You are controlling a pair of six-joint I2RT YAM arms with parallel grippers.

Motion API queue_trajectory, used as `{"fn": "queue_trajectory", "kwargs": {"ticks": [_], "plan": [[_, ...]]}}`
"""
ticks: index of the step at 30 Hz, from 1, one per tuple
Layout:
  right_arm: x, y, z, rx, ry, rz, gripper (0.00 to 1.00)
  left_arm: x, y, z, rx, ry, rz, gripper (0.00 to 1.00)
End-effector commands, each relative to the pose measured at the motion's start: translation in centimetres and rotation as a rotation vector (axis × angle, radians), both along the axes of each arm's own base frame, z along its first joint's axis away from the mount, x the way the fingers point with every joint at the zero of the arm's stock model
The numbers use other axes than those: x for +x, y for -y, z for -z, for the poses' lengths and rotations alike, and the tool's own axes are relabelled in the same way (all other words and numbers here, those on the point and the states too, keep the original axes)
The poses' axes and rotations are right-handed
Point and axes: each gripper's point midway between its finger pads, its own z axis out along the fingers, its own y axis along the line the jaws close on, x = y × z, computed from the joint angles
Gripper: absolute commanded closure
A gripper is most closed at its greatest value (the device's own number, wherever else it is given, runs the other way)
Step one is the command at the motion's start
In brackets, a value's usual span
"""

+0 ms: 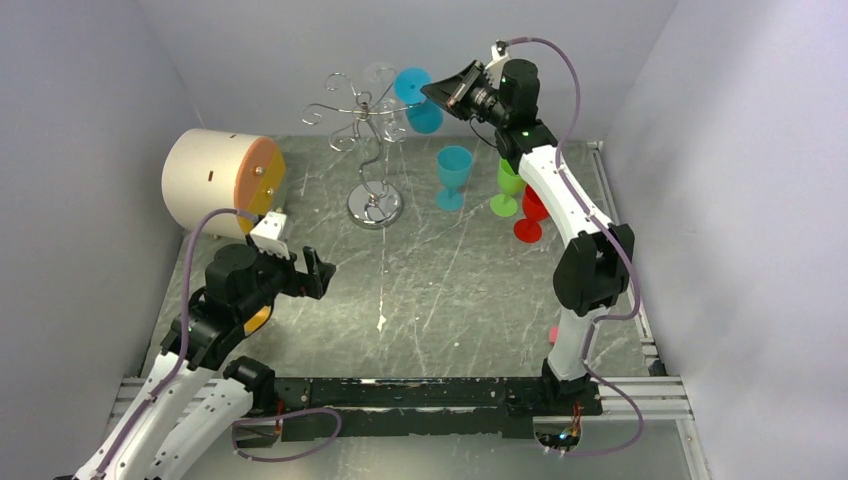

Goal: Place the wine glass upside down on the wine glass rack

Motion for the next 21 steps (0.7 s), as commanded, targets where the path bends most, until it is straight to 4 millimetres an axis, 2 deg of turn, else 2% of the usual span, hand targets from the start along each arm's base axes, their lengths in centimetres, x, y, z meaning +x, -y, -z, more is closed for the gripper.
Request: {"fn": "queue_trajectory", "kwargs": {"ticks": [1, 10, 14, 21], "plan": [[0.9, 0.6, -3.5, 0.024, 0.084, 0.005, 1.0, 0.3, 0.0, 0.0, 0.0, 0.01, 0.0, 0.01], [0.6, 1.0, -3.7, 0.035, 0.077, -0.008, 1.0, 0.5, 0.6, 0.6, 0.011, -0.02, 0.027, 0.01], [1.2, 1.0, -3.0, 0.032, 0.066, -0.004, 1.0, 0.6, 0.9, 0.9, 0.015, -0.03, 0.041, 0.01], [2.4, 0.8, -1.7, 0.018, 0.04, 0.005, 0.94, 0.4, 0.7, 0.5, 0.007, -0.012, 0.033, 0.01]]}}
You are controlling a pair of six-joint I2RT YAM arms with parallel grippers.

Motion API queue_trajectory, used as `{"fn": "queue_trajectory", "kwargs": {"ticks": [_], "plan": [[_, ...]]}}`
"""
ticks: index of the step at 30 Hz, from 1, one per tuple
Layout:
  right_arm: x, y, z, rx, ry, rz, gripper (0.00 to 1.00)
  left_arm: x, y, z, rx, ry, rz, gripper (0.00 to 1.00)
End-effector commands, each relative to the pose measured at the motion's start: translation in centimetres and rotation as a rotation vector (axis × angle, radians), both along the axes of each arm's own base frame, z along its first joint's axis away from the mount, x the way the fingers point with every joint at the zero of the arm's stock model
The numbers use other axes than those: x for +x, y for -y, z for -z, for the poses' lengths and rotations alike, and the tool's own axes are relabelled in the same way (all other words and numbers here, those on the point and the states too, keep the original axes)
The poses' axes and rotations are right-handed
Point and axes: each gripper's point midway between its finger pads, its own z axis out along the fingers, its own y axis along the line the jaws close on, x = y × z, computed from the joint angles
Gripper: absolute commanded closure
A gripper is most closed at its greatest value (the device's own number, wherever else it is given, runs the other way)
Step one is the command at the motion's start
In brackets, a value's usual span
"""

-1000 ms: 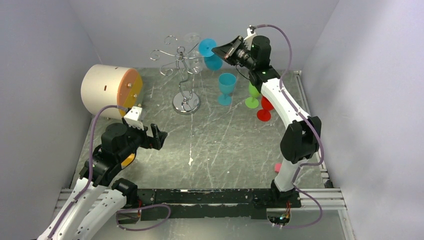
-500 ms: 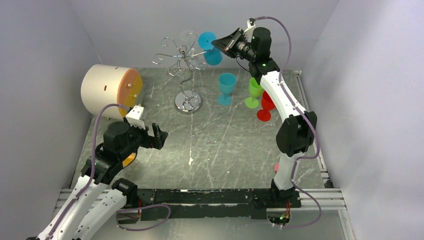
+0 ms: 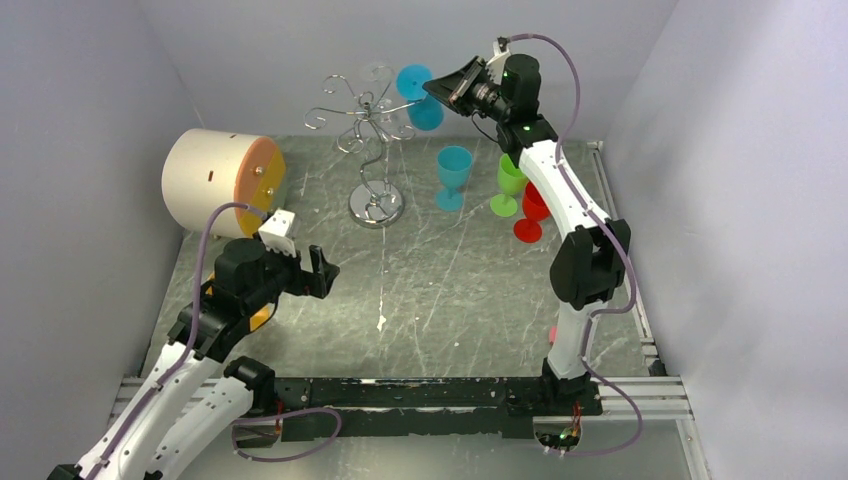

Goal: Place the wine glass upside down on the wine glass rack

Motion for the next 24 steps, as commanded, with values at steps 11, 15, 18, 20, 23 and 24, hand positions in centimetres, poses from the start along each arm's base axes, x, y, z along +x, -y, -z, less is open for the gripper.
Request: {"fn": "queue_trajectory", "kwargs": {"ticks": [11, 15, 18, 20, 23, 24], "plan": [[2.7, -0.4, -0.3, 0.008, 0.025, 0.017, 0.87, -0.2, 0.2, -1.2, -0.023, 0.056, 0.023, 0.01], [2.6, -0.8, -0.2, 0.0, 0.026, 0.013, 0.79, -0.3, 0.2, -1.3, -0.027, 0.064, 0.023, 0.01], [2.5, -1.0, 0.0, -0.003, 0.023, 0.01, 0.77, -0.3, 0.2, -1.4, -0.03, 0.069, 0.024, 0.01], [2.5, -0.9, -0.1, -0.006, 0.026, 0.013, 0.77, -0.3, 0.2, -1.5, -0.03, 0.071, 0.026, 0.01], [2.5, -0.8, -0.3, -0.011, 0.03, 0.021, 0.76, -0.4, 0.2, -1.6, -0.032, 0.075, 0.026, 0.01], [2.4, -0.7, -0.4, -0.012, 0.034, 0.023, 0.75, -0.4, 0.2, -1.6, -0.032, 0.077, 0.026, 0.01]]}}
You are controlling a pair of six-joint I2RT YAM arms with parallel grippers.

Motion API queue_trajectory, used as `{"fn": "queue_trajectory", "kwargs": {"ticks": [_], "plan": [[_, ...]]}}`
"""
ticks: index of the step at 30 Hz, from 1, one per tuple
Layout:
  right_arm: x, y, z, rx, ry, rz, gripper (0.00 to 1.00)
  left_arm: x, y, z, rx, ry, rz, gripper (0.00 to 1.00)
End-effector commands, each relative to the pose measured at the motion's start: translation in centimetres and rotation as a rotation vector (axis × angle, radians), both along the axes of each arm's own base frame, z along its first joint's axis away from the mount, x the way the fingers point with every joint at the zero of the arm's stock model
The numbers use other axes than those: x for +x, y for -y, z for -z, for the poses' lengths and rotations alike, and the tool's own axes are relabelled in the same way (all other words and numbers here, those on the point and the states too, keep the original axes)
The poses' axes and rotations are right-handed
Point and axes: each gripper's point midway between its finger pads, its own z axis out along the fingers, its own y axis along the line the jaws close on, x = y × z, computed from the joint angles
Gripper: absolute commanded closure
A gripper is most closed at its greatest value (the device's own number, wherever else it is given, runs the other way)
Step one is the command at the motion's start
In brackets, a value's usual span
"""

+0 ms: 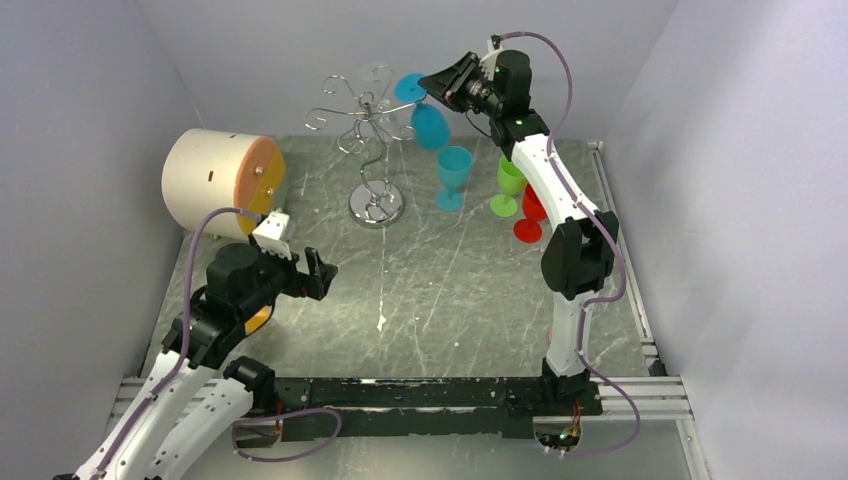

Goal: Place the wine glass upside down on the wine glass rack

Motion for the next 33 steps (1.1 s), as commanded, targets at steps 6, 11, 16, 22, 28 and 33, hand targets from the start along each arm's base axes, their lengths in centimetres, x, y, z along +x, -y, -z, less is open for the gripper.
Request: {"fn": "queue_trajectory", "kwargs": {"ticks": [6, 11, 16, 22, 28, 33], "plan": [[0.0, 0.4, -1.9, -0.025, 0.056, 0.026, 0.68, 0.0, 0.2, -0.7, -0.014, 0.041, 0.018, 0.01], [0.0, 0.8, -1.7, -0.049, 0.06, 0.042, 0.53, 0.0, 0.1, -0.7, -0.014, 0.042, 0.012, 0.01], [-0.8, 1.4, -2.7, -0.06, 0.078, 0.061, 0.36, 0.1, 0.0, -0.8, -0.013, 0.042, 0.004, 0.01], [-2.4, 2.2, -3.8, -0.075, 0.101, 0.072, 0.13, 0.3, -0.7, -0.8, -0.006, 0.036, -0.041, 0.01], [-6.2, 3.9, -5.3, -0.098, 0.17, 0.103, 0.0, 1.4, -3.2, -2.0, -0.028, 0.041, -0.234, 0.01], [-10.2, 5.4, -3.6, -0.234, 0.168, 0.107, 0.0, 1.4, -6.8, -3.6, -0.145, 0.067, -0.495, 0.01]]}}
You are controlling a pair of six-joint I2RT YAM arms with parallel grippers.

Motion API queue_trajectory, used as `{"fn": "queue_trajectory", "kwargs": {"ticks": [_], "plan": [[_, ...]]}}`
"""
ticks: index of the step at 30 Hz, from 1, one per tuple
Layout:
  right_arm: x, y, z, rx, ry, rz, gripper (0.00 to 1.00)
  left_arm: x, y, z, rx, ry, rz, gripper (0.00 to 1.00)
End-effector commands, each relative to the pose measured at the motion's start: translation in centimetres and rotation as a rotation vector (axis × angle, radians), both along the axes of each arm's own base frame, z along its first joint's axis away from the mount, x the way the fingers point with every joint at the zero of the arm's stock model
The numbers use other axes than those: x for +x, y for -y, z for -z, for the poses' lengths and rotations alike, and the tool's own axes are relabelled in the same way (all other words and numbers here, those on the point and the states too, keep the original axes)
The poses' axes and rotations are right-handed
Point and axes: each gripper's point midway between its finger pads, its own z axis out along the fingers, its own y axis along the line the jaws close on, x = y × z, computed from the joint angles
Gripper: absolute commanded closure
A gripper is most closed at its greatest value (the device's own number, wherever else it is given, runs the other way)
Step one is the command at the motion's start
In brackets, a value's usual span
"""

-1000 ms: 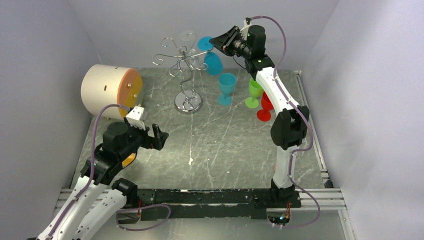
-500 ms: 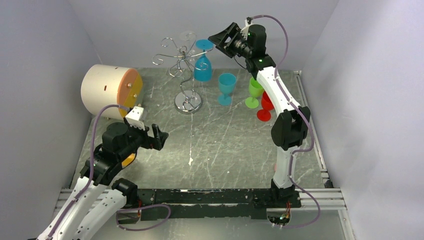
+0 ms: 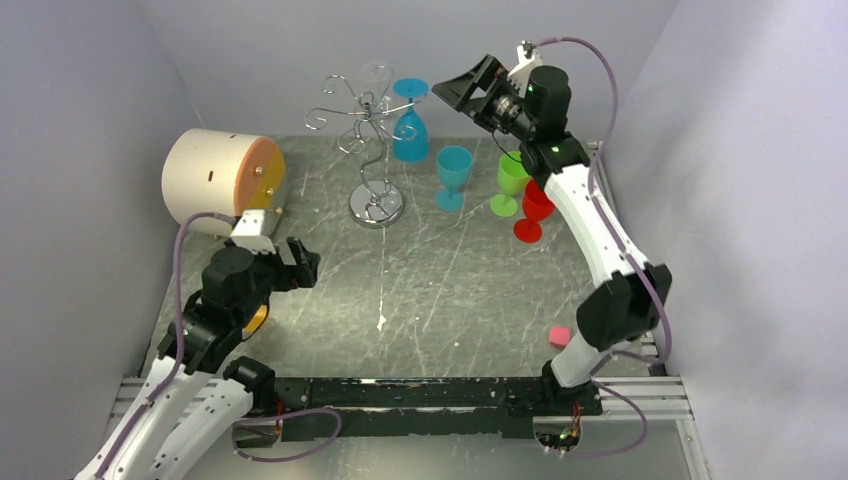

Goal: Place the wine glass upside down on the wine glass rack

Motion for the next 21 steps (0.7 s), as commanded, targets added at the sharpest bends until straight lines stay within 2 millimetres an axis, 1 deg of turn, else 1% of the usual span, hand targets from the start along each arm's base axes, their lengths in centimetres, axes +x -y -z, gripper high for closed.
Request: {"fn": "queue_trajectory", "kwargs": {"ticks": [1, 2, 3, 5, 6, 7, 9, 11, 12, 14, 16, 18, 20, 21], "plan": [[-3.7, 1.6, 0.4, -0.131, 0.047, 0.022, 0.0, 0.2, -4.5, -3.2, -0.135, 0.061, -0.326, 0.01], [-4.6, 2.0, 0.8, -0.15, 0.051, 0.028, 0.0, 0.0, -5.3, -3.3, -0.167, 0.05, -0.396, 0.0], [-5.4, 2.2, 1.3, -0.165, 0.06, 0.023, 0.0, -0.2, -6.2, -3.0, -0.179, 0.023, -0.462, 0.03], [-7.1, 2.7, 1.4, -0.181, 0.102, 0.012, 0.0, -0.6, -7.7, -2.5, -0.213, -0.035, -0.604, 0.07], [-7.8, 2.9, 1.4, -0.18, 0.119, 0.008, 0.0, -1.0, -8.3, -1.9, -0.188, -0.079, -0.66, 0.09], [-8.2, 3.2, 1.3, -0.187, 0.137, 0.018, 0.0, -1.4, -9.0, -1.4, -0.182, -0.12, -0.723, 0.11], [-8.5, 4.5, 0.9, -0.207, 0.161, 0.086, 0.0, -2.5, -10.3, -0.2, -0.153, -0.203, -0.86, 0.15], [-8.6, 5.7, 0.7, -0.213, 0.171, 0.146, 0.0, -3.4, -11.6, 0.6, -0.124, -0.249, -0.985, 0.19], [-8.8, 6.1, 0.7, -0.213, 0.172, 0.168, 0.0, -3.7, -11.9, 0.8, -0.108, -0.263, -1.019, 0.21], [-9.5, 6.7, 0.9, -0.228, 0.195, 0.185, 0.0, -3.8, -12.0, 1.3, -0.093, -0.282, -1.036, 0.31], [-10.2, 6.9, 1.0, -0.235, 0.225, 0.182, 0.0, -3.0, -11.7, 1.3, -0.098, -0.257, -1.008, 0.33], [-10.4, 7.2, 1.4, -0.238, 0.207, 0.193, 0.02, -2.2, -11.4, 1.2, -0.1, -0.223, -0.969, 0.36], [-10.7, 6.7, 2.1, -0.244, 0.193, 0.159, 0.06, -1.9, -11.3, 1.5, -0.099, -0.207, -0.953, 0.43], [-10.9, 6.5, 2.6, -0.247, 0.188, 0.138, 0.08, -1.9, -11.3, 1.8, -0.094, -0.212, -0.953, 0.45]]}}
